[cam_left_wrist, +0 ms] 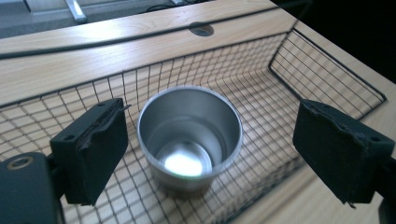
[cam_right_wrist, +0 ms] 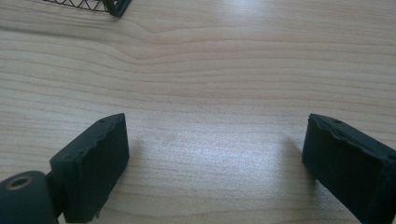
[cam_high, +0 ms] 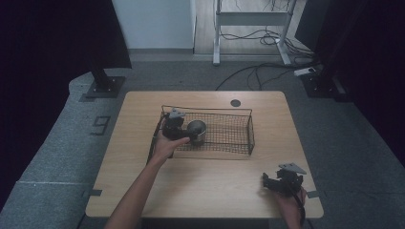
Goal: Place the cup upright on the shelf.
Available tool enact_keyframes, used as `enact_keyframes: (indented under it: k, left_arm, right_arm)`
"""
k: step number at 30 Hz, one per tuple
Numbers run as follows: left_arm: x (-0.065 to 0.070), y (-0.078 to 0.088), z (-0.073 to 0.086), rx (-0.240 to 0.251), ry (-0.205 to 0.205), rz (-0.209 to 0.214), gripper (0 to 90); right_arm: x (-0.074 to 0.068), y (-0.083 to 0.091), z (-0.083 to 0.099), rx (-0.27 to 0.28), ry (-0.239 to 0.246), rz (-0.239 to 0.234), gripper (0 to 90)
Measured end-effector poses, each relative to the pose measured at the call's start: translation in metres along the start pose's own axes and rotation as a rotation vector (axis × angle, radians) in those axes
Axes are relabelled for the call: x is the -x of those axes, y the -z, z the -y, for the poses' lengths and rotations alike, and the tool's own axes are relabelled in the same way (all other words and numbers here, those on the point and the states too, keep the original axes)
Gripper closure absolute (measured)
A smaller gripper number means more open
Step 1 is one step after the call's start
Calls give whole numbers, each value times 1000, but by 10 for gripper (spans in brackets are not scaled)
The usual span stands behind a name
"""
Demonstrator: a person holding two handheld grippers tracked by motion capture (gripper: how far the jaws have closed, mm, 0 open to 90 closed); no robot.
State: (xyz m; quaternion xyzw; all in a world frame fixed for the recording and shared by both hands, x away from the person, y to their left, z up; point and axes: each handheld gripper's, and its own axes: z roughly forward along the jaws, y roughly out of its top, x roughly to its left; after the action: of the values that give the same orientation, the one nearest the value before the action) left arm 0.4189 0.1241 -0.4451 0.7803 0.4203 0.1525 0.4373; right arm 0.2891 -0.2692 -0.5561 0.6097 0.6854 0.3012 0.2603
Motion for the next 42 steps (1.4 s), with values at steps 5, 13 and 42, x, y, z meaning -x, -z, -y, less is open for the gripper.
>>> enact_keyframes:
  k: [5,13,42]
  left_arm:
    - [3,14,20,2,-15,20,119]
    - [7,30,53,-7,-13,32,128]
    - [3,54,154,-50,84,22,149]
  right_arm:
    - [0,0,0,-1,-4,1,74]
    - [0,0,0,-1,-2,1,74]
    - [0,0,0,0,-2,1,75]
